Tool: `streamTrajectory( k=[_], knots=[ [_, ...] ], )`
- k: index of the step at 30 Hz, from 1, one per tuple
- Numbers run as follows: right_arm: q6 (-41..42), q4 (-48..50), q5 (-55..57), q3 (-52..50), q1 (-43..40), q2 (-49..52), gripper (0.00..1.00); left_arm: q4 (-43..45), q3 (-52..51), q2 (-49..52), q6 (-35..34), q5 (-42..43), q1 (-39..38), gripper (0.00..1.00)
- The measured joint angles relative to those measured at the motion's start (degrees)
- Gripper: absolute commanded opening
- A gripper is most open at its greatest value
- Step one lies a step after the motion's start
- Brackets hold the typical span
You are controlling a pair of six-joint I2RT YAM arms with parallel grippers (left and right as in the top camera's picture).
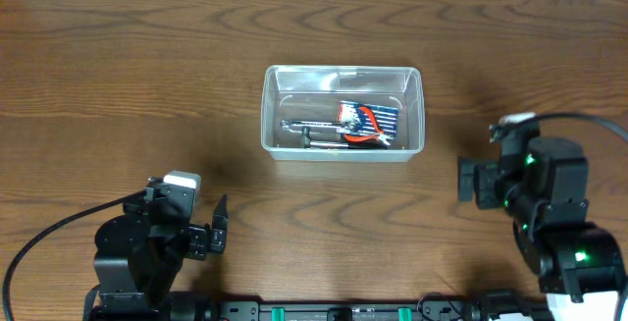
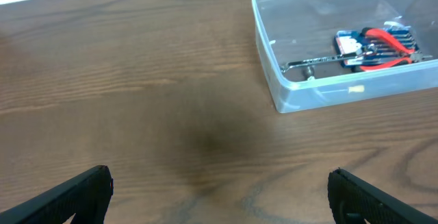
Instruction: Pack container
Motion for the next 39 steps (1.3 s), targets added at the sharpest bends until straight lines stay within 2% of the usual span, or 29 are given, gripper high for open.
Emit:
streamTrajectory(
  k=[12,27,32,37,39],
  knots=[
    [0.22,-6.95,1.09,-2.16,0.00,-1.11,0.99,0.26,0.00,0.35,0.00,0.00,0.00,0.98],
    [-0.17,-6.67,3.32,-2.25,-0.07,-2.36,0.99,0.26,-0.02,0.35,0.00,-0.02,0.00,0.98],
    [-0.24,-2.12,3.93,-5.79,-0.09,-12.22,0.99,0.31,-0.02,0.39,0.00,-0.02,0.00,0.99],
    [-0.22,8.00,1.27,-18.53,-0.09,-29.22,0.99,0.31,-0.02,0.39,0.00,-0.02,0.00,0.98],
    [-0.24,12.72,0.13,-23.69,-0.09,-33.14,0.99,0.28,-0.02,0.39,0.00,0.00,0.00,0.99]
  ],
)
